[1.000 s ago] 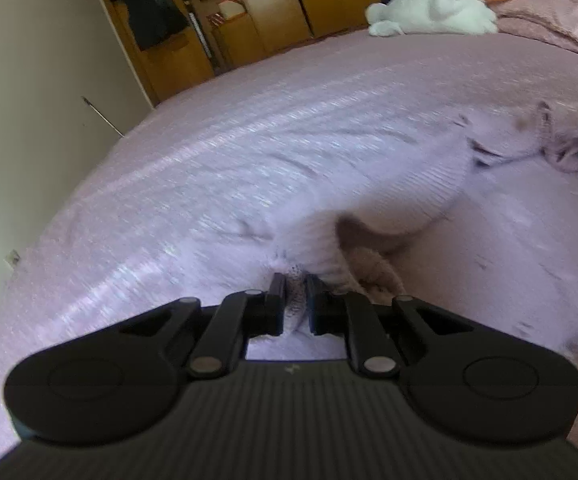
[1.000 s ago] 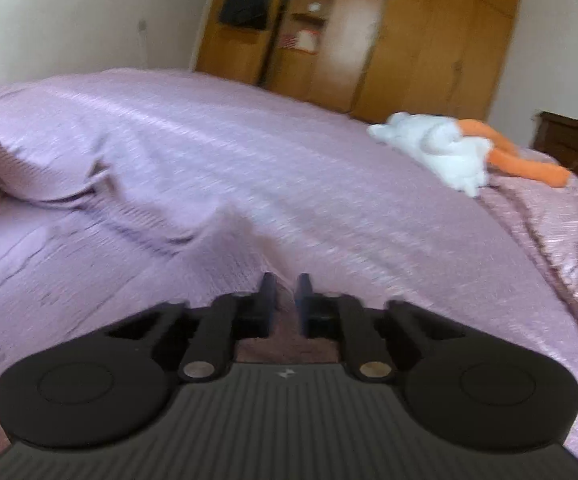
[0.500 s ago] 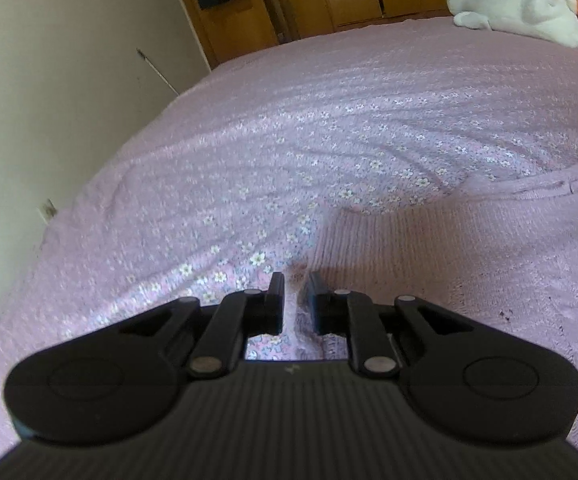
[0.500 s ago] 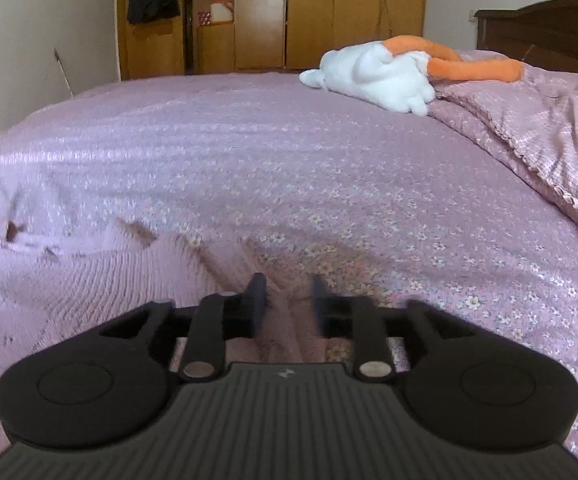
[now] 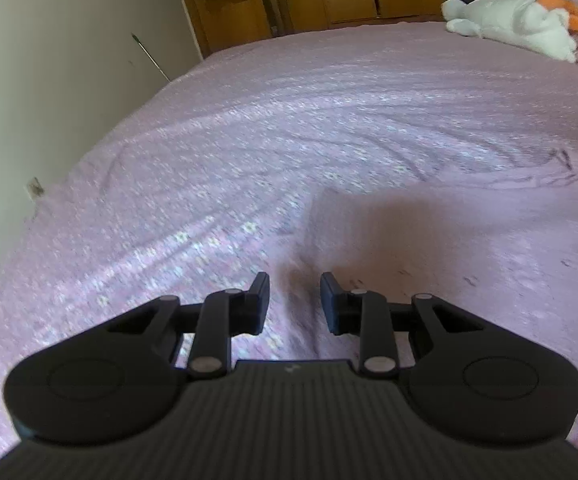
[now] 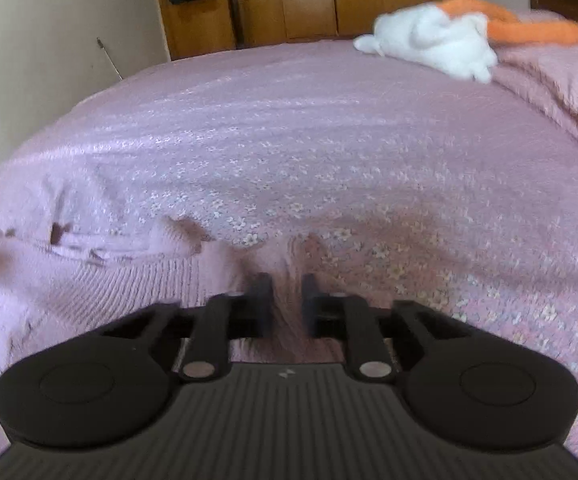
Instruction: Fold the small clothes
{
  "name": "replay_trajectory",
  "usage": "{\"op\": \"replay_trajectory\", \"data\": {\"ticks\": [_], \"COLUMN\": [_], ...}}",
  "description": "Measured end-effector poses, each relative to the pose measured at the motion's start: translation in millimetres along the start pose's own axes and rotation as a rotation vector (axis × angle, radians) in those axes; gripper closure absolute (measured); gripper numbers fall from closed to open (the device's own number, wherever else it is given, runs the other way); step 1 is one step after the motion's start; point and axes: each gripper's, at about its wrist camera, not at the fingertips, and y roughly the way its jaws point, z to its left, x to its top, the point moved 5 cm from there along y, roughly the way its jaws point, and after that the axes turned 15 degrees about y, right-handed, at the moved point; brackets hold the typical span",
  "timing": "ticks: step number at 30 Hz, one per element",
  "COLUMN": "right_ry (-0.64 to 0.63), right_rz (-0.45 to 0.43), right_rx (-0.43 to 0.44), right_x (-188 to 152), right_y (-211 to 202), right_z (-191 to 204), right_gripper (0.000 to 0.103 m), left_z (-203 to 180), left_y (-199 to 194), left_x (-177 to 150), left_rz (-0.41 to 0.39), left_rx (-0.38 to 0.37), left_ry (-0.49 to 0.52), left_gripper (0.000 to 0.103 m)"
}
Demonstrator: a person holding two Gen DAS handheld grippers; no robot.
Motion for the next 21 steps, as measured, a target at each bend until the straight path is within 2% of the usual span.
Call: {"op": "replay_trajectory", "data": {"ticks": [3, 6, 9, 13, 15, 17, 21], "right_ry": [-0.02, -0.042, -0.05, 0.015, 0.056, 0.09, 0.161], "right_rz": [-0.093, -0.051, -0.031, -0.028, -0.027, -0.026, -0.011], "right_rx": [-0.094, -0.161, -0.179, -0.136, -0.114, -0.098, -0.058], "right_x": [1, 0, -1, 4, 6, 6, 0], "right_y": [-4, 12, 16, 3, -12, -27, -60], "right_z": [-4, -12, -12, -13, -18, -20, -26], "right_gripper": [0.089, 0.089, 0.088, 0.087, 0.077, 0.064, 0.051], "left_z": [-3, -3, 0, 1, 2, 4, 5], "left_y": [0, 5, 7, 3, -3, -10, -25], "left_x": [-5, -10, -15, -14, -12, -11, -9], "left_rz": [0.004, 0.016, 0.026, 0.031, 0.023, 0.018, 0.023], "left_rx": [-0.001, 0.0, -0.008, -0.004, -0.018, -0.033, -0.061], "left_ry": [0.007, 0.005, -0.032, -0.034, -0.033, -0.032, -0.036], "left_gripper": [0.072, 0.072, 0.072, 0.072, 0.073, 0.073, 0.073]}}
